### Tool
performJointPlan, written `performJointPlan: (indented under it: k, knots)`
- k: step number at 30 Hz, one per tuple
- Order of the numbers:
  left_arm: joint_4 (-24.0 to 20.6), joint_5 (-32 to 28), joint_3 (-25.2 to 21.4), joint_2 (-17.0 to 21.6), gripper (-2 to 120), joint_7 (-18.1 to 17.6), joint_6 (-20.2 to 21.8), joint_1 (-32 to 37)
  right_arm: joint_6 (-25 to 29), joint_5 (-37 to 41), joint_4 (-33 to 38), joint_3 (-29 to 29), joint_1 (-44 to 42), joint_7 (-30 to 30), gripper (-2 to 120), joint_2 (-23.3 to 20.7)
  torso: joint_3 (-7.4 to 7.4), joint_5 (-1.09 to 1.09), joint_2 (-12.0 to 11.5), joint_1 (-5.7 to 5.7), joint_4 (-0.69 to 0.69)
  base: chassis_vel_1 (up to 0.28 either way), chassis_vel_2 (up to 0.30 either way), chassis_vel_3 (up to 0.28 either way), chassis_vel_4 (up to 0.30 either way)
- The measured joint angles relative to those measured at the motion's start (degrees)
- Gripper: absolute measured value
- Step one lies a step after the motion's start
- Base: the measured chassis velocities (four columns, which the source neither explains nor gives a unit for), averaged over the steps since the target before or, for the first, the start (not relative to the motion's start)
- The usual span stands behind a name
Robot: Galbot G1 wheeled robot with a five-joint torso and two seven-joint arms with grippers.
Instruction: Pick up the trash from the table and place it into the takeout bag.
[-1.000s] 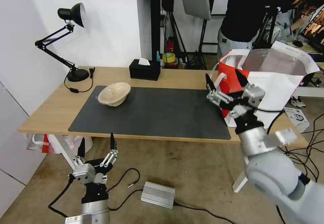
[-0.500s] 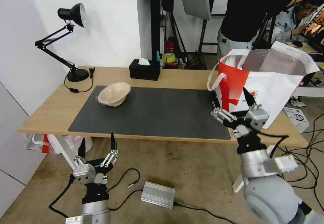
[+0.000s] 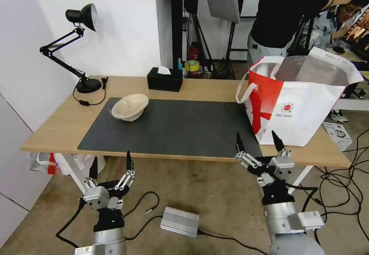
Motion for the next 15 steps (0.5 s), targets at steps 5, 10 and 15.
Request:
performJointPlan:
  k: [5, 10, 15]
  knots:
    - [0.0, 0.0, -0.1, 0.0, 100, 0.0, 0.0, 0.0, 0.0, -1.7, -0.7, -1.1, -1.6, 1.0, 100, 1.0, 0.0, 0.0, 0.0, 0.0, 0.0, 0.0, 0.0, 0.0, 0.0]
    - [0.0, 0.0, -0.1, 0.0, 100, 0.0, 0.0, -0.2, -0.6, -3.5, -1.2, -1.9, -3.2, 1.9, 100, 1.7, 0.0, 0.0, 0.0, 0.0, 0.0, 0.0, 0.0, 0.0, 0.0]
    - [0.1, 0.0, 0.1, -0.1, 100, 0.0, 0.0, -0.3, -0.8, -4.4, -1.6, -2.6, -4.0, 2.1, 100, 2.4, 0.0, 0.0, 0.0, 0.01, 0.0, 0.0, 0.0, 0.0, 0.0]
